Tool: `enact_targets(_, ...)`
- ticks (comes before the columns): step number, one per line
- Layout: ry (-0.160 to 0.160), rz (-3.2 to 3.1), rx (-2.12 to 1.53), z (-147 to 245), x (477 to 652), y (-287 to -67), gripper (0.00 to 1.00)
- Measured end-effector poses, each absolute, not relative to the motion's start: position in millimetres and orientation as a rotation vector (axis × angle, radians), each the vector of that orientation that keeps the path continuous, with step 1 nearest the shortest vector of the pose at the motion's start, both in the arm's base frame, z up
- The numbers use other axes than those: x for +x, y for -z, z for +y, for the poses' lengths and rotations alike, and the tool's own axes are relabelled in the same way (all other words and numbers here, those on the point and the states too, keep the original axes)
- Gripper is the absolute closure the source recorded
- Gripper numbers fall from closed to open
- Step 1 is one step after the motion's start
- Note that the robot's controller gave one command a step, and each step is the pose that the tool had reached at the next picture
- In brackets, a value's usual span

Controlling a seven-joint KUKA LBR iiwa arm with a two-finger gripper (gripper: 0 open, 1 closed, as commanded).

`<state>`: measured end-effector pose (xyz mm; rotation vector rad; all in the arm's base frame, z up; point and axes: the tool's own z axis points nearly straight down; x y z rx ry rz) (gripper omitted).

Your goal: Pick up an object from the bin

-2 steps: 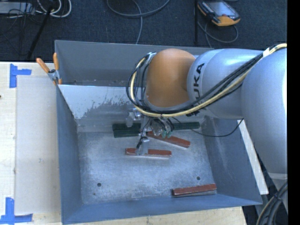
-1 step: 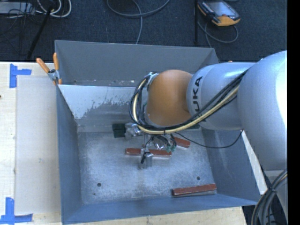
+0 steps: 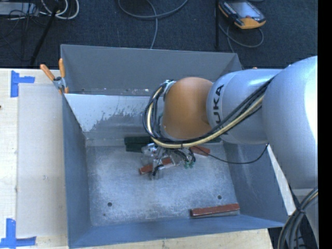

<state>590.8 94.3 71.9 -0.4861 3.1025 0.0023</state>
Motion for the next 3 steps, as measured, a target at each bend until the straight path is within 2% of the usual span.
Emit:
enact_targets(1, -0.007, 3.092, -0.505, 173, 576.8, -172, 1.0)
enact_targets(2, -0.001, 3.093, -0.504, 160, 548.6, -254, 1.0)
enact_targets(3, -0.001, 3.101, -0.501, 159, 548.2, -249, 1.0)
